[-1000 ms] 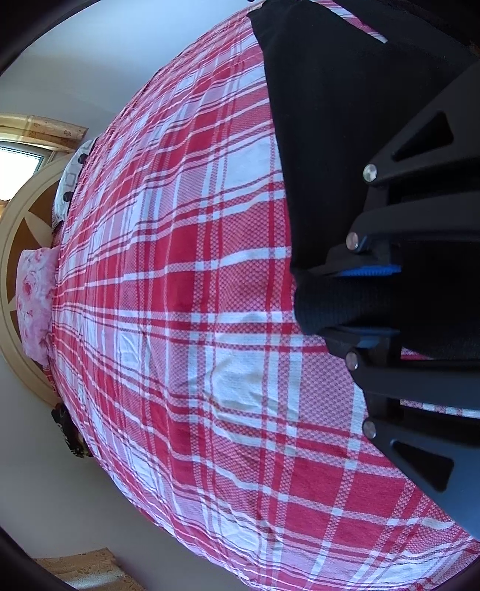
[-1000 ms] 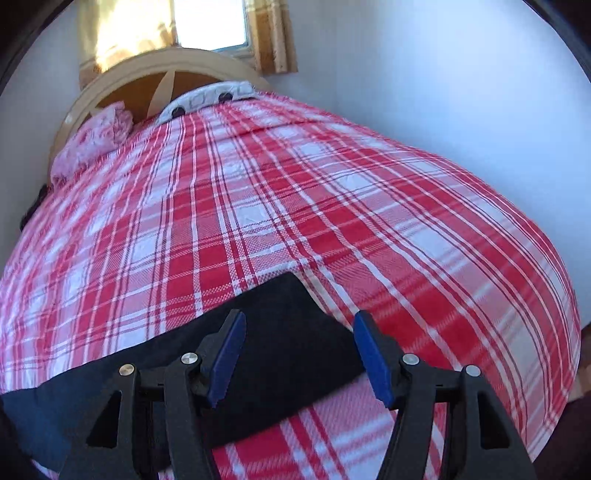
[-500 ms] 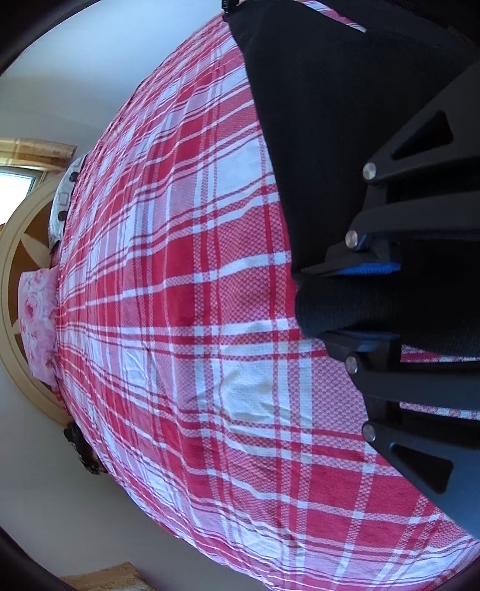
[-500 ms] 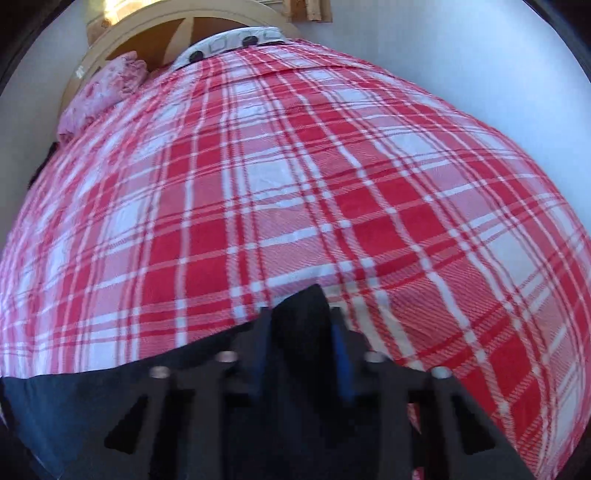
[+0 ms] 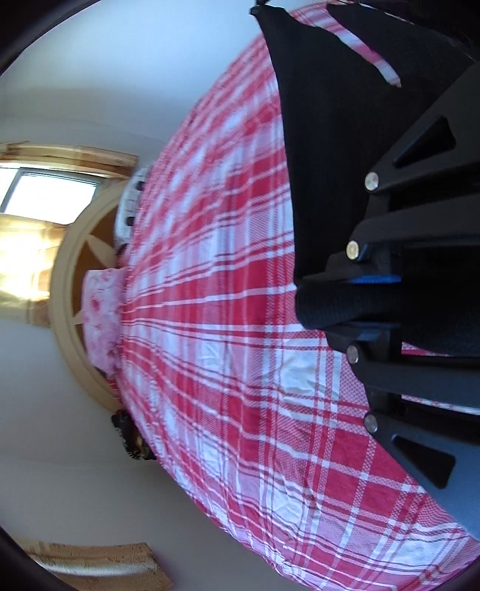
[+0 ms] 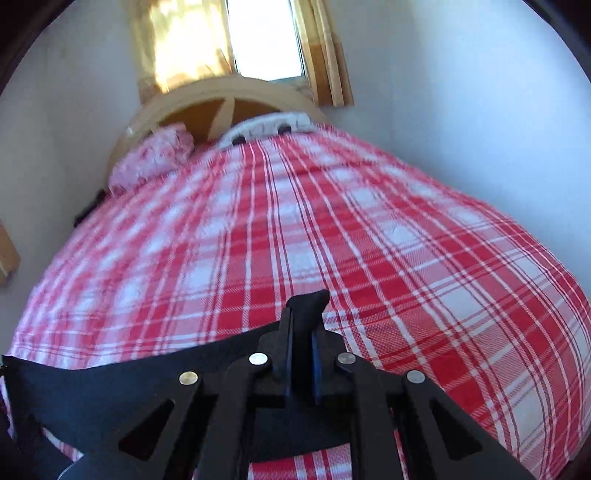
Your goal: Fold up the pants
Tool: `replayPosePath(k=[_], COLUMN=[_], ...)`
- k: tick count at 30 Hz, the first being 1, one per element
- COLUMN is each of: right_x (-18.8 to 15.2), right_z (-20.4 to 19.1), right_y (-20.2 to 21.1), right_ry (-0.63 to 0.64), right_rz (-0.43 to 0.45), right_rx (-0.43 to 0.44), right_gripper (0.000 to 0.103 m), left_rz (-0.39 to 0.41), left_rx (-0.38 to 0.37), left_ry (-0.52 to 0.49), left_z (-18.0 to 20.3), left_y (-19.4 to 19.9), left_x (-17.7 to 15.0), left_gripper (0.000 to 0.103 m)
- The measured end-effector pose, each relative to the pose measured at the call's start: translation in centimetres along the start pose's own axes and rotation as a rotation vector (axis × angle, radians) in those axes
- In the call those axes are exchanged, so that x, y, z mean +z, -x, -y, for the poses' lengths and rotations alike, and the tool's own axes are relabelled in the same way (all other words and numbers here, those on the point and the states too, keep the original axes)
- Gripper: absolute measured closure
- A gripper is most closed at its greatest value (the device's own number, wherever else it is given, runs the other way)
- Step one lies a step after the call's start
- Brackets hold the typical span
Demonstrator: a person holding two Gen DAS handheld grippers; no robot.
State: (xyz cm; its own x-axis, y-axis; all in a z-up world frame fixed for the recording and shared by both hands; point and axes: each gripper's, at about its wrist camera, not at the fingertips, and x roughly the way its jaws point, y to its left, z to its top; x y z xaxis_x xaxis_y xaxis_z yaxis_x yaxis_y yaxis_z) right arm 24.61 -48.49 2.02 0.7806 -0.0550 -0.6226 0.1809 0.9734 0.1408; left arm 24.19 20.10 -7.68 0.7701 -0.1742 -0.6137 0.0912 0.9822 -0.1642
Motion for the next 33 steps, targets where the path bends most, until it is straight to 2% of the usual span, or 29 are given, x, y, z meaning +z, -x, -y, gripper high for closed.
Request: replayPosePath(k=[2, 7, 9, 14, 15, 16, 17, 19, 21, 25, 27, 28, 31, 33], right_x=[-1.2, -5.4, -7.4, -11.7, -12.1, -12.5, -12.9, -13.5, -14.2, -14.9, -14.7, -14.6, -13.3, -12.6], right_z=[1.0, 4.2, 5.4, 8.0, 8.3, 8.6, 9.0, 9.7, 10.6, 10.6, 8.8, 7.9, 1.0, -5.6], right_y=[2.9, 7.2, 7.9, 8.4, 8.5, 8.6, 8.9, 9.3, 10.1, 12.7, 14.4, 15.0, 15.7, 13.8], right_ry=[-0.006, -0.086, -0.118, -0.176, -0.19, -0.209, -0.218, -0.242, -0.273, -0.274, -0.237, -0.216, -0.076, 0.055], right_rz=[0.082, 0.154, 0.148, 0.083, 0.075, 0.068, 0.061, 0.049, 0.051, 0.087, 0.121, 0.13, 0.135, 0.064], right_rx=[0.038, 0.103, 0.11, 0.105, 0.109, 0.11, 0.096, 0.033, 0.009, -0.097, -0.111, -0.1, -0.007, 0.071], right_gripper=[0.095, 0.095, 0.095, 0.095, 0.093, 0.087, 0.082, 0.076, 0.072, 0.069, 0.069, 0.069, 0.069, 0.066], left_rz=[0.041, 0.148, 0.158, 0.112, 0.104, 0.097, 0.095, 0.1, 0.104, 0.098, 0.106, 0.111, 0.116, 0.105], left_rx=[-0.019, -0.108, -0.131, -0.16, -0.16, -0.161, -0.162, -0.153, -0.14, -0.138, -0.139, -0.136, -0.124, -0.109], left_ry=[0.019, 0.009, -0.001, -0.03, -0.031, -0.033, -0.035, -0.037, -0.038, -0.042, -0.044, -0.04, -0.028, -0.021], left_z=[-0.2, -0.2, -0.3, -0.2, -0.3, -0.3, -0.4, -0.7, -0.9, -1.4, -1.5, -1.6, -1.8, -1.9], left_y=[1.3, 5.0, 5.7, 6.2, 6.3, 6.5, 6.8, 7.6, 8.3, 9.0, 9.5, 9.6, 9.6, 9.3], left_x=[-0.4, -3.0, -4.2, -7.4, -7.9, -8.5, -8.9, -9.8, -10.4, -11.3, -11.7, -11.8, -12.2, -12.4], left_gripper=[0.089, 0.088, 0.088, 0.087, 0.084, 0.083, 0.082, 0.068, 0.058, 0.054, 0.051, 0.046, 0.038, 0.037])
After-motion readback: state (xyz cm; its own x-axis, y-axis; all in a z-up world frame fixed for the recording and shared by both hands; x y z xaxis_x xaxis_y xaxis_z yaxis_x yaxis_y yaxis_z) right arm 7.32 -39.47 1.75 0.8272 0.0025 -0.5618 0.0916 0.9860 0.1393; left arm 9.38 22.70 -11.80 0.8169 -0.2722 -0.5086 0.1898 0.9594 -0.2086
